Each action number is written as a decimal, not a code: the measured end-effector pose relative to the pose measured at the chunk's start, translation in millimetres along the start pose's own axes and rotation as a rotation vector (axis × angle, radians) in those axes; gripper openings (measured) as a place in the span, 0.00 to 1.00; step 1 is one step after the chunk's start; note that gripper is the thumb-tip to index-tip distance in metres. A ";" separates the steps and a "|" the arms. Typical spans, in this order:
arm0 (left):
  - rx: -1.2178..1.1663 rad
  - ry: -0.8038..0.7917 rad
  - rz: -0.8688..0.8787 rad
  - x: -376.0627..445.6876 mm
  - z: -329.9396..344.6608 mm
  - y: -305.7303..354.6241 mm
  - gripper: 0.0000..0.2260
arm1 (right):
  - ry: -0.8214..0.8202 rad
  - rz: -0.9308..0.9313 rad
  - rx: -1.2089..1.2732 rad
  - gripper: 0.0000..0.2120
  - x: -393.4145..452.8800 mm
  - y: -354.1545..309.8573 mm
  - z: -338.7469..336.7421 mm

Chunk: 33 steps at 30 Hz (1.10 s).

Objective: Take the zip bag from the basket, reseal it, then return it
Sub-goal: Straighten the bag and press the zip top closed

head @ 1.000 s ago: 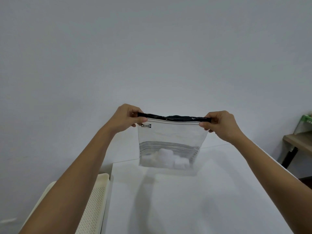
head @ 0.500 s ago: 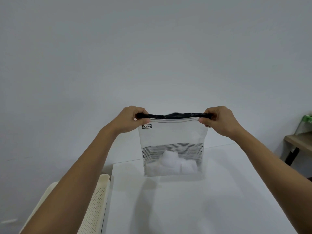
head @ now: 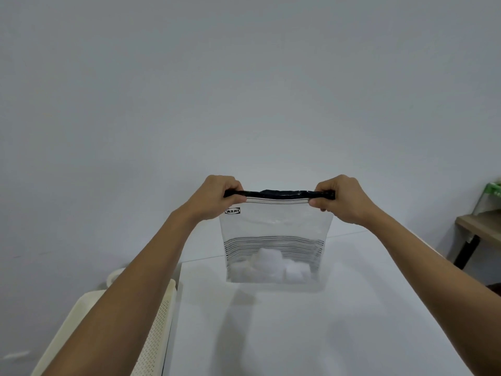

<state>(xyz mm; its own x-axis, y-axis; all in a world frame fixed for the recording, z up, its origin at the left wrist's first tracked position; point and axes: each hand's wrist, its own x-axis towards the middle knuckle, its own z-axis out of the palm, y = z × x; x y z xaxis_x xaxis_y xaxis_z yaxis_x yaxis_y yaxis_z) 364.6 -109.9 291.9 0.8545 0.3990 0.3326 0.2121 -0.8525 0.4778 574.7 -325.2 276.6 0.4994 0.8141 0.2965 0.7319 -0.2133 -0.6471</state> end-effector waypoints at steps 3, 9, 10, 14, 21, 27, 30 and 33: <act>0.110 -0.037 0.003 -0.5 -0.2 0.7 0.05 | 0.020 0.006 -0.005 0.09 0.6 -0.7 1.1; 0.110 -0.090 0.000 0.1 12.2 9.3 0.04 | -0.005 -0.025 -0.053 0.06 1.3 -3.5 3.6; 0.098 -0.083 -0.012 0.7 14.3 9.1 0.04 | -0.004 -0.045 -0.073 0.06 1.0 -3.8 3.9; 0.068 -0.070 -0.031 -0.1 19.4 6.6 0.05 | -0.005 -0.098 -0.083 0.05 -1.8 -3.7 5.3; 0.101 -0.040 0.003 -0.4 26.3 6.7 0.05 | 0.012 -0.075 -0.061 0.05 0.0 -5.8 13.3; 0.201 -0.060 0.024 1.0 26.3 9.8 0.05 | 0.035 -0.078 -0.072 0.06 0.7 -4.6 19.5; 0.176 -0.120 -0.002 0.0 28.4 13.9 0.06 | 0.006 -0.066 -0.049 0.08 0.6 -2.6 21.6; 0.179 -0.126 -0.012 0.2 33.6 16.5 0.08 | -0.046 -0.069 -0.067 0.08 -0.1 -3.5 24.7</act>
<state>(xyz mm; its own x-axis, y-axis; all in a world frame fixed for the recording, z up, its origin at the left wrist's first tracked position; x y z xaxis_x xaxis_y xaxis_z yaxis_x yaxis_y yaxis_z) 384.2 -135.2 272.6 0.9016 0.3737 0.2180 0.2939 -0.8988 0.3253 560.7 -311.2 261.5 0.4264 0.8516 0.3050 0.7936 -0.1904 -0.5779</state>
